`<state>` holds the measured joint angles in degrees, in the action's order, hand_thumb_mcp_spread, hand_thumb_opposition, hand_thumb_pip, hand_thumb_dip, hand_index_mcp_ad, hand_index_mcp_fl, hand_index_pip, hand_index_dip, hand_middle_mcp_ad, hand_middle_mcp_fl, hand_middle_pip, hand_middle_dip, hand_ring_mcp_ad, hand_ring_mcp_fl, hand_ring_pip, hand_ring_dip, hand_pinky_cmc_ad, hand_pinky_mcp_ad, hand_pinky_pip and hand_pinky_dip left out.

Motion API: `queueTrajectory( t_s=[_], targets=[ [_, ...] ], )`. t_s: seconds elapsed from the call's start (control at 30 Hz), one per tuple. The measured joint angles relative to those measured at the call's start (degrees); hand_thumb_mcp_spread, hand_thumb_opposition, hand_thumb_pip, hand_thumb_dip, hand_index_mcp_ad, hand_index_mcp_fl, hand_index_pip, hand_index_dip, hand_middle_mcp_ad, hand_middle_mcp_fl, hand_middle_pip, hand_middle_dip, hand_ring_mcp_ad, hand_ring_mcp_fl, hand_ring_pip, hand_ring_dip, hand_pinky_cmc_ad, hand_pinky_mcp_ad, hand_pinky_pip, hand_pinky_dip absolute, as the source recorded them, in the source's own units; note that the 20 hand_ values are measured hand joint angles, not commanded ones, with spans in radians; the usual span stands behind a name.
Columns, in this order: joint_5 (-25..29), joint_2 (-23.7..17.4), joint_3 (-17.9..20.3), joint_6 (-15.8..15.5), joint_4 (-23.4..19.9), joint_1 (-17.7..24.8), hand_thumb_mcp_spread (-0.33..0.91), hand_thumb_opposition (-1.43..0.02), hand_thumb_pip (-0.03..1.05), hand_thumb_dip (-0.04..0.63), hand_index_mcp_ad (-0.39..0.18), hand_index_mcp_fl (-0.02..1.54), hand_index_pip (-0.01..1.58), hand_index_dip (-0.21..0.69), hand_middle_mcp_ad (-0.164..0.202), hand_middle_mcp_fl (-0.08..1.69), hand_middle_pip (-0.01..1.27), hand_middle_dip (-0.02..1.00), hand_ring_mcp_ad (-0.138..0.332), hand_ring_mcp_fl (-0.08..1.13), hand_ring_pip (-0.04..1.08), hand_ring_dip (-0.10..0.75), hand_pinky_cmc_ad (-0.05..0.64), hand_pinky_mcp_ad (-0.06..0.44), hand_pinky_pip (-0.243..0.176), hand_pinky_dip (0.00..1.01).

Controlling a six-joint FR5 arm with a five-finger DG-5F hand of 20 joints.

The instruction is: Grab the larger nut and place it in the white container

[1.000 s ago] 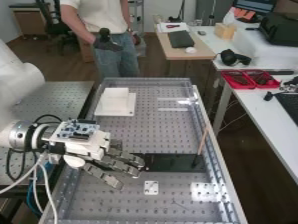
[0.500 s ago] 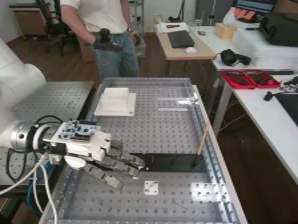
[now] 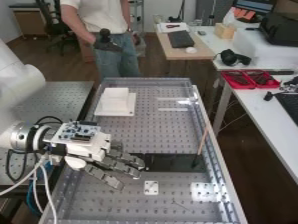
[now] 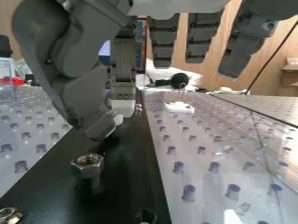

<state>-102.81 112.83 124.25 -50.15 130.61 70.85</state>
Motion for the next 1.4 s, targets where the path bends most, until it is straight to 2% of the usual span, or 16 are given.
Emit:
queueTrajectory(
  t_s=[0.83, 1.4],
  targets=[
    [-1.23, -0.21, -0.45, -0.15, 2.18, -0.21, 0.36, -0.88, 0.8, 0.284, -0.113, 0.0, 1.55, 0.122, 0.077, 0.01, 0.14, 0.19, 0.145, 0.0, 0.11, 0.086, 0.34, 0.278, -0.091, 0.43],
    [-1.88, 0.12, -1.29, -0.43, 3.12, -0.53, 0.36, -0.88, 0.8, 0.284, -0.113, 0.01, 1.55, 0.122, 0.077, 0.0, 0.14, 0.19, 0.145, 0.0, 0.11, 0.086, 0.333, 0.281, -0.091, 0.43]
  ],
)
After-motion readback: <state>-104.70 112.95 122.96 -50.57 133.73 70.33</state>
